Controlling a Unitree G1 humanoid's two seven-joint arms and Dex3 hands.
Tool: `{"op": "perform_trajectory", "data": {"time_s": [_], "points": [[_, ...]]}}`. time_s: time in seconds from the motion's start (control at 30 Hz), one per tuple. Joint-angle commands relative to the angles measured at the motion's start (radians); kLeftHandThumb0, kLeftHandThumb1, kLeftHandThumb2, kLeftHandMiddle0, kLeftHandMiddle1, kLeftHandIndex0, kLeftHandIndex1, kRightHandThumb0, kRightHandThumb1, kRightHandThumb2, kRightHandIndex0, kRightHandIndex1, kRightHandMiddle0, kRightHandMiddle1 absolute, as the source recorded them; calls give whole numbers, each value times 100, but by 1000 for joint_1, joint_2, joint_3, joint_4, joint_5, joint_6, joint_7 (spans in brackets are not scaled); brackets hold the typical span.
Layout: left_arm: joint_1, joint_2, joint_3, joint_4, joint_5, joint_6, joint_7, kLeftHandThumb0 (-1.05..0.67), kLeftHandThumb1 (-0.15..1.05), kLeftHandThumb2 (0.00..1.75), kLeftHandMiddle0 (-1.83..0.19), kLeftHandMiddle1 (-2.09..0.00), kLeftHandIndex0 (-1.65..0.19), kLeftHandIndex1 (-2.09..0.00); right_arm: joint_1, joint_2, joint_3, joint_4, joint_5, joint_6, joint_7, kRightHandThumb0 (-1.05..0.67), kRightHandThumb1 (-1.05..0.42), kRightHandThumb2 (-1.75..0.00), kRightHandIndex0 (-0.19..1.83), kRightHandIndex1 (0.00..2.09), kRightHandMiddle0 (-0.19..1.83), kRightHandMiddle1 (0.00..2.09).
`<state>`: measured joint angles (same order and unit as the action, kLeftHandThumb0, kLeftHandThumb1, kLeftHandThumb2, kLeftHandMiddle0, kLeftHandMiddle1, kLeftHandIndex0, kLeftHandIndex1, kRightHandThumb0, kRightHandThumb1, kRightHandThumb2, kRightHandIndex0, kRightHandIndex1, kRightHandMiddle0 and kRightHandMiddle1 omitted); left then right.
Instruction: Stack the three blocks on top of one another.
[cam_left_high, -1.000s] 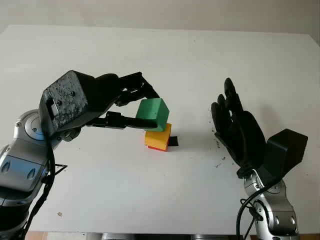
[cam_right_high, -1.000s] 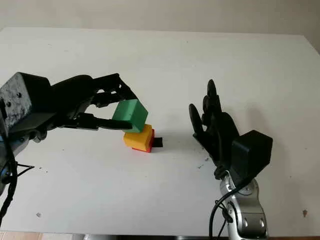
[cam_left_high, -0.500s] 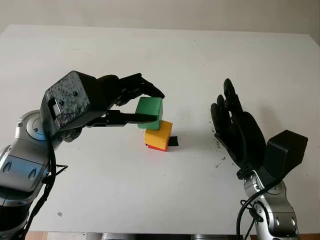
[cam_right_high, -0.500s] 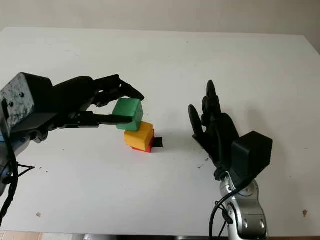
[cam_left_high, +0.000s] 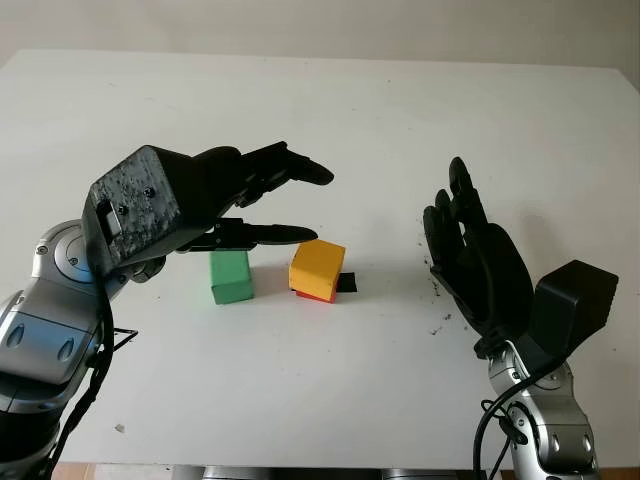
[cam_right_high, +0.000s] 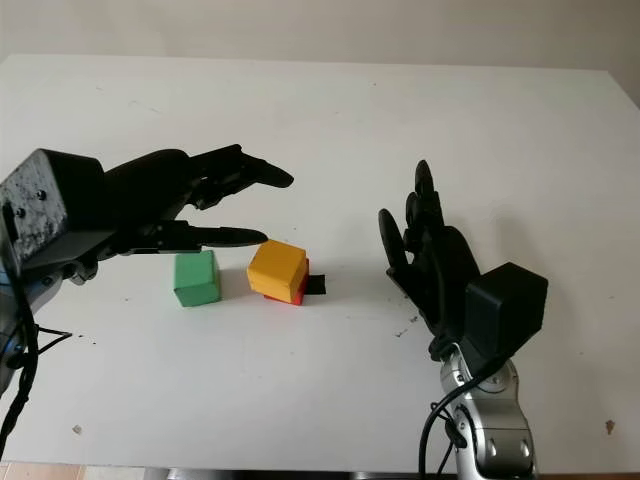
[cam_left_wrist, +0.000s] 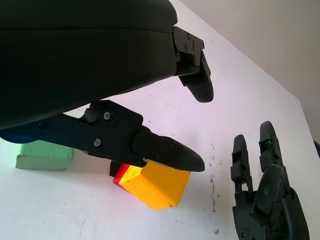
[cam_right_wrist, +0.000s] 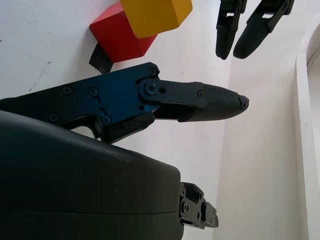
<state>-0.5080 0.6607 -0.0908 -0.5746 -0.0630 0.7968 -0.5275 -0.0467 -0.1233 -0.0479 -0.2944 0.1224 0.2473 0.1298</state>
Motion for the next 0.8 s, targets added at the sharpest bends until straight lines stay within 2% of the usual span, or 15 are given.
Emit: {"op": "perform_trajectory", "data": {"time_s": [0.0,0.2,0.33,0.43,0.53,0.63,0.67,0.77], "points": [[1,-3,10,-16,-3,-17,0,-47,104,5,-8,-5,-6,-73,7,-2,-3,-17,-2,0,-3,-69,-105,-47,-19,0,-19,1],[-5,10,20,3,16,-64,5,-51,105,6,-10,-6,-4,-72,8,0,-2,-19,-5,0,-8,-69,-105,-47,-19,0,-19,1],[-31,-14,73,29,2,-45,32,-52,104,5,-9,-5,-9,-61,10,0,0,-23,-7,0,-8,-69,-105,-48,-19,0,-19,2],[-58,-8,133,46,-9,-44,51,-52,103,5,-10,-6,-1,-75,13,5,-3,-23,0,-7,-8,-68,-105,-47,-19,0,-19,2],[-60,43,182,56,6,-81,42,-51,104,6,-7,-5,-8,-47,15,1,-1,-21,-3,-16,-5,-68,-105,-48,-19,0,-19,0],[-30,151,194,41,91,-153,33,-59,104,6,-6,-5,-17,-26,14,4,-5,-22,3,-10,-7,-68,-105,-48,-19,0,-19,1],[-21,191,194,27,120,-155,24,-67,104,5,-4,-5,-19,-20,14,4,-5,-22,2,-7,-9,-69,-105,-47,-19,0,-19,1],[12,332,188,-1,225,-205,-32,-79,102,5,0,-5,-22,-13,12,-1,-6,-22,-1,-2,-9,-69,-105,-47,-19,0,-19,2]]}}
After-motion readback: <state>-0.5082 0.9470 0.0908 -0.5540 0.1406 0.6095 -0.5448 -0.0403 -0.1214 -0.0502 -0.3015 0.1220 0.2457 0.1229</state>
